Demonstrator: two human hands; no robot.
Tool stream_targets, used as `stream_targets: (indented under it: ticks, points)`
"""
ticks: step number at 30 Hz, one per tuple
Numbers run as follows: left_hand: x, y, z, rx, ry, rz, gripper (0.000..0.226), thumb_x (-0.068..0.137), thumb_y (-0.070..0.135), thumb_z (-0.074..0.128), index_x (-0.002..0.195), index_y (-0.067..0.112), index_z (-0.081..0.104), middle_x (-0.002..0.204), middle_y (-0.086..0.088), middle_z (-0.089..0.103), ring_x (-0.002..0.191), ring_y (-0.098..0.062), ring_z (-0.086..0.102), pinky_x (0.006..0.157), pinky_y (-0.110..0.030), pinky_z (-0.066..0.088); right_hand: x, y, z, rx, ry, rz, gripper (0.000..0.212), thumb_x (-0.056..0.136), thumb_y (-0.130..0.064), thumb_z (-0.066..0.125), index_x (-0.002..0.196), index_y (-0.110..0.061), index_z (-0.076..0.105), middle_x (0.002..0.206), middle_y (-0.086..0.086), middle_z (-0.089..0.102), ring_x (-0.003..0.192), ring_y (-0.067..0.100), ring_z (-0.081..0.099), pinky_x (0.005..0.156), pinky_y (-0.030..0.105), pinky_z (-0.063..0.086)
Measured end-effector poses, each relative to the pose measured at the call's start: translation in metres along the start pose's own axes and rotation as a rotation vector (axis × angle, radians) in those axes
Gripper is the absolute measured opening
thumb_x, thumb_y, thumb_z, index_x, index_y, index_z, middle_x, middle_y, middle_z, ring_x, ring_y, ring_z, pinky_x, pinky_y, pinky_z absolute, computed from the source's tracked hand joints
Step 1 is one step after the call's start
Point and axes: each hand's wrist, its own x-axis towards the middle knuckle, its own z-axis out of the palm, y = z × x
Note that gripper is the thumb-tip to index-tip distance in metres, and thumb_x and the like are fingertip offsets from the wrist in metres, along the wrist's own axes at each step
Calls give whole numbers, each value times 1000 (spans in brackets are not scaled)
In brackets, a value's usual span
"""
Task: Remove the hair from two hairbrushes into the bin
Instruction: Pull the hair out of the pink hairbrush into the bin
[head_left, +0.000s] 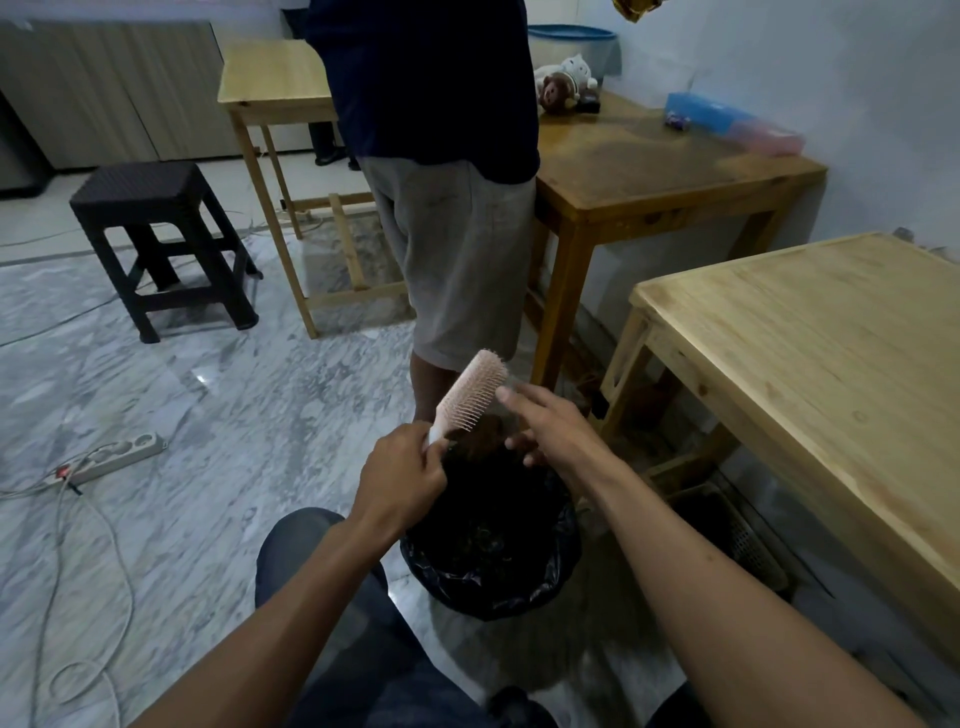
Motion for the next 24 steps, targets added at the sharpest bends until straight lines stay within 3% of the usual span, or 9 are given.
stream_targets:
  ticks: [3, 5, 9, 14, 16, 18, 21, 22, 24]
  points:
    - [2, 0, 0, -7, -13, 84, 19, 95, 21, 59, 80, 11, 62, 67, 4, 51, 57, -11, 44, 52, -28, 26, 5, 5, 2, 46, 68, -68, 18, 98, -35, 70, 102, -19, 78, 91, -2, 77, 64, 10, 61, 51, 20, 46]
    - [4, 0, -3, -13, -13, 99, 16, 95, 22, 61, 84, 12, 65, 69, 4, 51, 58, -8, 43, 52, -24, 25, 6, 12, 3, 55, 159, -46, 19, 97, -29, 72, 86, -17, 79, 78, -2, 75, 62, 9, 59, 53, 20, 46]
    - [3, -6, -2, 26, 10, 91, 13, 95, 21, 62, 88, 12, 69, 72, 2, 50, 59, -6, 42, 52, -26, 26, -2, 20, -5, 6, 220, 24, 16, 98, -26, 70, 87, -18, 79, 81, 0, 75, 69, 9, 61, 66, 24, 48]
    - [5, -11, -1, 25, 186, -108, 19, 98, 17, 57, 90, 1, 64, 75, -5, 49, 56, -12, 38, 49, -23, 21, -8, 39, -11, -179, 221, 86, 17, 98, -25, 70, 85, -18, 79, 81, 0, 77, 68, 9, 65, 69, 28, 55]
    - [5, -9, -1, 56, 158, -53, 17, 97, 17, 59, 94, 2, 65, 76, -5, 48, 56, -12, 36, 49, -22, 21, -10, 45, -11, -222, 131, 94, 15, 99, -25, 69, 93, -19, 81, 90, 0, 78, 73, 9, 67, 71, 29, 56]
    - [3, -5, 1, 67, 136, -17, 16, 97, 18, 60, 97, 3, 65, 78, -5, 49, 57, -13, 37, 49, -22, 22, -8, 45, -8, -274, 38, 85, 20, 99, -26, 67, 117, -25, 77, 110, -1, 75, 93, 13, 70, 79, 29, 58]
    - [2, -4, 5, 74, 115, 17, 15, 96, 18, 61, 96, 4, 65, 77, -4, 49, 59, -16, 40, 49, -22, 22, -2, 35, 0, -314, 10, 63, 66, 89, -26, 70, 151, -32, 51, 147, 4, 51, 128, 24, 57, 105, 40, 52]
    - [1, -4, 6, 78, 94, 32, 14, 96, 18, 61, 96, 5, 65, 78, -4, 50, 61, -18, 41, 50, -21, 23, 0, 31, 3, -293, 8, 37, 75, 85, -27, 70, 155, -33, 44, 151, 4, 45, 131, 26, 54, 106, 42, 51]
    - [1, -4, 7, 81, 38, 75, 13, 96, 18, 60, 99, 7, 66, 80, -3, 50, 64, -18, 43, 52, -19, 23, 1, 23, 6, -165, -34, -30, 73, 85, -27, 71, 153, -35, 45, 142, 2, 54, 120, 23, 62, 93, 35, 56]
